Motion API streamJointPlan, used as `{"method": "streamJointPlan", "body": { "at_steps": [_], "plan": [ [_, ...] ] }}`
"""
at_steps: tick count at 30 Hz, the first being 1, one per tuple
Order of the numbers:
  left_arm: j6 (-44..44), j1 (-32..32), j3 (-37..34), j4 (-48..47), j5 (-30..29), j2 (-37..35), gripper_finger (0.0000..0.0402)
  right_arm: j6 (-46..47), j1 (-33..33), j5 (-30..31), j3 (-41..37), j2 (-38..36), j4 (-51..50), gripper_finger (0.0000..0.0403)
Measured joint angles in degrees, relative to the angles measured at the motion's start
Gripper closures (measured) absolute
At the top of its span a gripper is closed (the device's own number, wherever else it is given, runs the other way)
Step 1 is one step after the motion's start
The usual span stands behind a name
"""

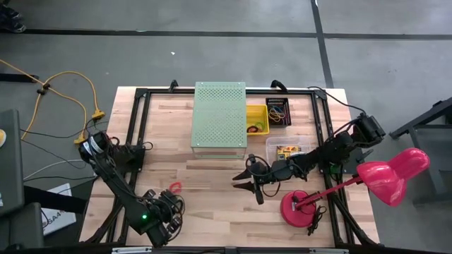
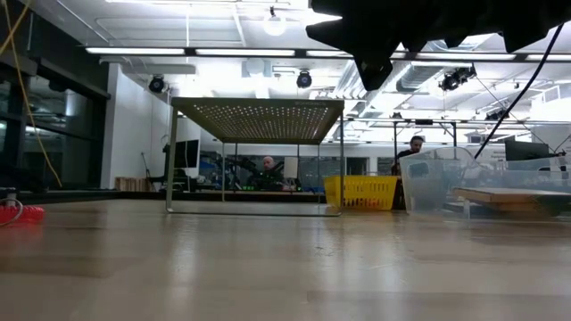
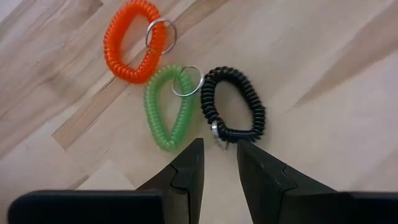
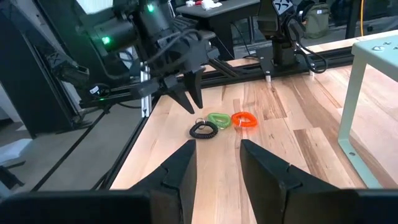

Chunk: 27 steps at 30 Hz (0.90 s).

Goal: Pick & Place Office Desk Supplies
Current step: Put the black spring keychain into the yellow bin

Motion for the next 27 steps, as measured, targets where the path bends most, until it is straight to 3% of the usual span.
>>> {"method": "streamJointPlan", "body": {
  "at_steps": [27],
  "plan": [
    [1.57, 0.50, -0.04, 1.54, 1.57, 4.71, 0.0311, 0.02, -0.02, 0.00, 0.00, -0.02, -0.20, 0.0292]
  ]
}}
